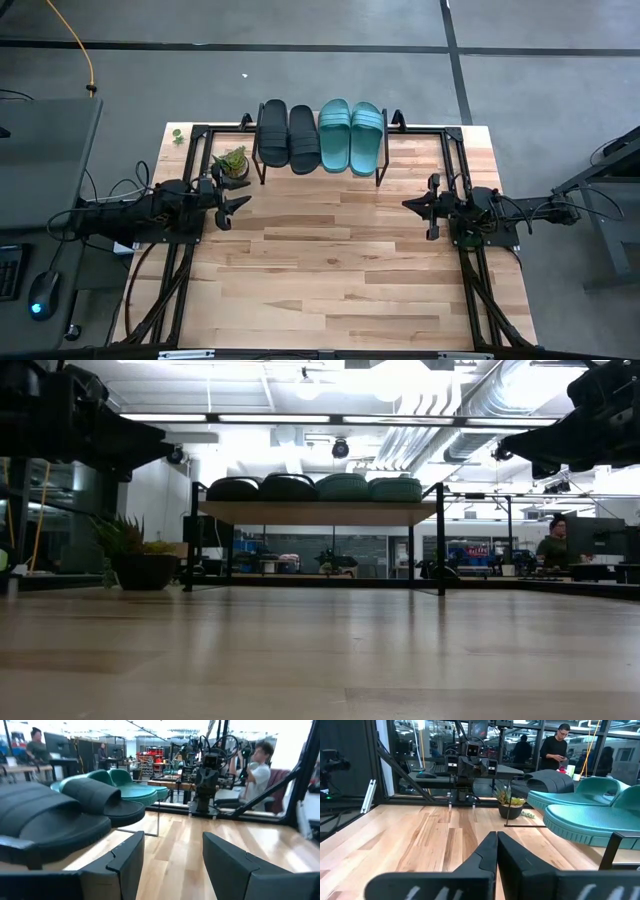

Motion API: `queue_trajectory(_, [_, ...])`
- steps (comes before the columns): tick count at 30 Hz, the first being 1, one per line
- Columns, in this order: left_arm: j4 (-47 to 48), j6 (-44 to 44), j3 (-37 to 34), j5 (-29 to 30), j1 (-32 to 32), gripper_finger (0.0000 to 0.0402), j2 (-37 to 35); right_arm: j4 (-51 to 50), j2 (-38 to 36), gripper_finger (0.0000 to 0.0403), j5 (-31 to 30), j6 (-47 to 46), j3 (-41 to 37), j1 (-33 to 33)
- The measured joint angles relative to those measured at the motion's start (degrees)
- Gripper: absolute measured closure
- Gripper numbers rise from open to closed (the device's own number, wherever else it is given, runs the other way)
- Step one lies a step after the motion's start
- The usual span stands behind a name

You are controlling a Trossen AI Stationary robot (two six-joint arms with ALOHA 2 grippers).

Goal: Pick and place slides into the shelf
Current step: Return to Home Position

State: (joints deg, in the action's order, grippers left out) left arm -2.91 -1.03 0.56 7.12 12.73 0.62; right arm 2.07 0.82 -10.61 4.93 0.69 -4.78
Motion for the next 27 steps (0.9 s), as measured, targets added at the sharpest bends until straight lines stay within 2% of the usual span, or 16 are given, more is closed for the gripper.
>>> queue_trajectory(5, [1.2, -5.6, 0.0, -3.8, 0.0, 0.0218, 0.0, 0.0, 0.0, 0.0402, 0.1, 0.0, 0.0, 0.0])
queue_trajectory(10, [2.1, -5.8, 0.0, -9.8, 0.0, 0.0218, 0.1, -0.1, 0.0, 0.0403, 0.1, -0.6, 0.0, 0.0])
queue_trajectory(18, [1.8, -7.0, 0.0, -10.5, 0.0, 0.0225, 0.9, -0.1, 0.0, 0.0403, 0.2, -1.1, 0.0, 0.0])
queue_trajectory(22, [1.8, -6.9, 0.0, -10.5, 0.0, 0.0267, 2.1, -0.1, 0.0, 0.0403, 0.2, -1.0, 0.0, 0.0])
queue_trajectory(27, [1.8, -6.4, 0.0, -10.5, 0.0, 0.0351, 3.1, -0.1, 0.0, 0.0403, 0.2, -1.1, 0.0, 0.0])
